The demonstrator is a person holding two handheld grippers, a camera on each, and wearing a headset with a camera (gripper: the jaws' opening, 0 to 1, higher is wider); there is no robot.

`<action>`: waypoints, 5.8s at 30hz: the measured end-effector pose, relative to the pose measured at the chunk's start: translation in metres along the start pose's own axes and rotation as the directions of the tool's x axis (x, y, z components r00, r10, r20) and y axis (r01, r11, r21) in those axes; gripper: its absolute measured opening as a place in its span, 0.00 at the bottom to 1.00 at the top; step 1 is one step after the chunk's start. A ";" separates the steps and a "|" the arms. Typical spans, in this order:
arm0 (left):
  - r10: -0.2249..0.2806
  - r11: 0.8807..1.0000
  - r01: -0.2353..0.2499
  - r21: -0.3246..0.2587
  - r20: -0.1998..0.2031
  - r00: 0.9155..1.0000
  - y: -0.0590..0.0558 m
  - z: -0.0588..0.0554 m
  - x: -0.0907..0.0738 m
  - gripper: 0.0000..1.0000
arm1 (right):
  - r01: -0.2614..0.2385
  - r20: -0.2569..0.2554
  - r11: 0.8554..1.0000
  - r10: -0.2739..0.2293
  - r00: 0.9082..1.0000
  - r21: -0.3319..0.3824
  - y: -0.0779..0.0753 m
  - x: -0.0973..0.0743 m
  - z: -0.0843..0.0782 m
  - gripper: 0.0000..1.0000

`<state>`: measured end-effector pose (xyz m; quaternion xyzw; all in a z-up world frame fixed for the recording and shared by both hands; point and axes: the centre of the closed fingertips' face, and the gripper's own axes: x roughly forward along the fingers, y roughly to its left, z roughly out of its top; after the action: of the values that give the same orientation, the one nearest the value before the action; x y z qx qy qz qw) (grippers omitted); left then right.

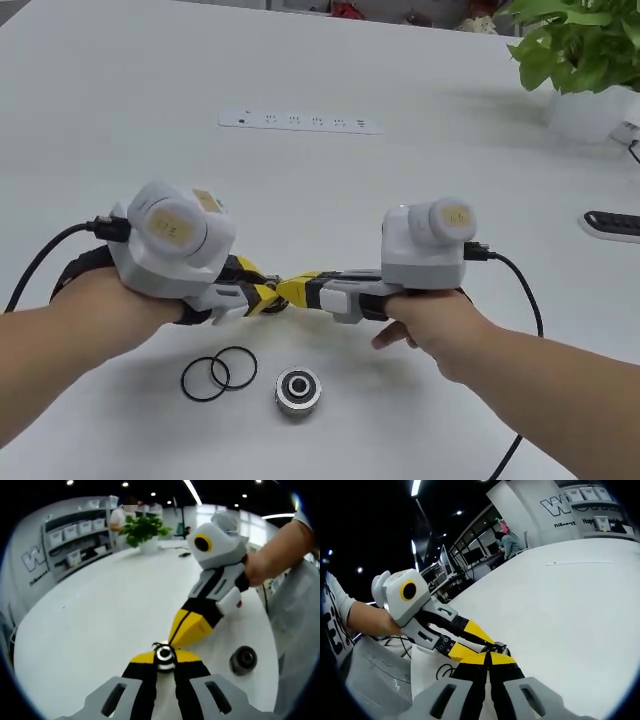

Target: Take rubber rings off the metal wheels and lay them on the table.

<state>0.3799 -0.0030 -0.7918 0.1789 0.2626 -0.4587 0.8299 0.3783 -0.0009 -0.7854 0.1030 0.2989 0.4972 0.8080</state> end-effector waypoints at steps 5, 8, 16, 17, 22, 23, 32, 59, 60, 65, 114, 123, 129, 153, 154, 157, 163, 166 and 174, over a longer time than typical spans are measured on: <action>0.001 1.000 -0.001 0.001 0.001 1.000 0.000 0.000 0.000 0.12 | -0.014 0.004 1.000 0.014 1.000 0.007 0.002 -0.001 0.001 0.00; 0.001 1.000 -0.001 0.002 0.002 1.000 0.001 0.000 0.000 0.12 | -0.029 0.010 1.000 0.029 1.000 0.008 0.005 -0.001 0.002 0.00; 0.006 1.000 -0.006 -0.003 0.002 1.000 0.001 0.000 0.000 0.12 | -0.023 0.018 1.000 0.023 1.000 0.004 0.004 -0.001 0.004 0.00; 0.007 1.000 -0.007 -0.004 0.004 1.000 0.001 0.000 0.000 0.13 | -0.021 0.021 1.000 0.021 1.000 0.005 0.004 -0.001 0.004 0.00; 0.004 1.000 -0.004 0.012 0.010 1.000 0.000 0.000 0.000 0.13 | -0.015 0.032 1.000 0.014 0.999 0.010 0.003 -0.002 0.007 0.00; 0.003 1.000 -0.004 0.012 0.009 1.000 0.000 0.000 0.000 0.13 | -0.014 0.032 1.000 0.014 0.999 0.012 0.003 -0.002 0.007 0.00; -0.015 0.999 0.014 0.038 0.007 1.000 0.000 0.003 -0.004 0.15 | -0.011 0.038 1.000 0.010 0.999 0.014 0.002 -0.003 0.010 0.00; -0.052 0.998 0.047 0.042 0.119 0.991 -0.011 0.027 -0.046 0.36 | -0.033 0.067 0.999 0.031 0.997 0.034 0.012 -0.009 0.021 0.00; -0.053 0.998 0.049 0.040 0.122 0.991 -0.011 0.027 -0.047 0.38 | -0.034 0.068 0.999 0.031 0.997 0.035 0.012 -0.009 0.022 0.00; -0.050 0.998 0.045 0.040 0.137 0.989 -0.011 0.029 -0.057 0.41 | -0.043 0.073 0.998 0.041 0.997 0.035 0.018 -0.010 0.025 0.00; -0.011 1.000 0.014 -0.013 0.154 0.988 -0.007 -0.004 -0.121 0.72 | -0.125 0.000 0.992 0.125 0.992 0.031 0.059 0.005 0.014 0.00; -0.015 1.000 0.017 -0.017 0.149 0.989 -0.010 -0.009 -0.127 0.74 | -0.145 -0.041 0.989 0.147 0.988 0.038 0.066 0.009 0.003 0.00; -0.016 1.000 0.018 -0.015 0.137 0.990 -0.010 -0.015 -0.130 0.74 | -0.160 -0.069 0.986 0.162 0.984 0.038 0.071 0.013 -0.004 0.00; -0.024 0.999 0.027 -0.029 0.119 0.993 -0.014 -0.023 -0.134 0.75 | -0.154 -0.171 0.987 0.161 0.972 0.055 0.069 0.021 -0.034 0.00; -0.023 0.999 0.027 -0.029 0.118 0.993 -0.014 -0.023 -0.134 0.75 | -0.153 -0.173 0.987 0.160 0.972 0.054 0.069 0.021 -0.034 0.00; -0.022 0.999 0.026 -0.031 0.118 0.993 -0.013 -0.024 -0.134 0.74 | -0.148 -0.179 0.987 0.157 0.971 0.058 0.068 0.021 -0.036 0.00; -0.020 0.999 0.024 -0.034 0.114 0.993 -0.011 -0.025 -0.133 0.74 | -0.131 -0.183 0.990 0.138 0.973 0.053 0.064 0.024 -0.037 0.00; -0.021 0.999 0.025 -0.035 0.111 0.994 -0.011 -0.026 -0.133 0.74 | -0.122 -0.187 0.991 0.129 0.974 0.048 0.062 0.026 -0.038 0.00; -0.022 0.999 0.027 -0.040 0.106 0.994 -0.011 -0.028 -0.132 0.74 | -0.102 -0.193 0.994 0.109 0.975 0.046 0.057 0.027 -0.040 0.00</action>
<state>0.3048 0.0944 -0.7353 0.1339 0.2299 -0.4721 0.8405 0.3216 0.0447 -0.8010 0.0840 0.3800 0.5415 0.7452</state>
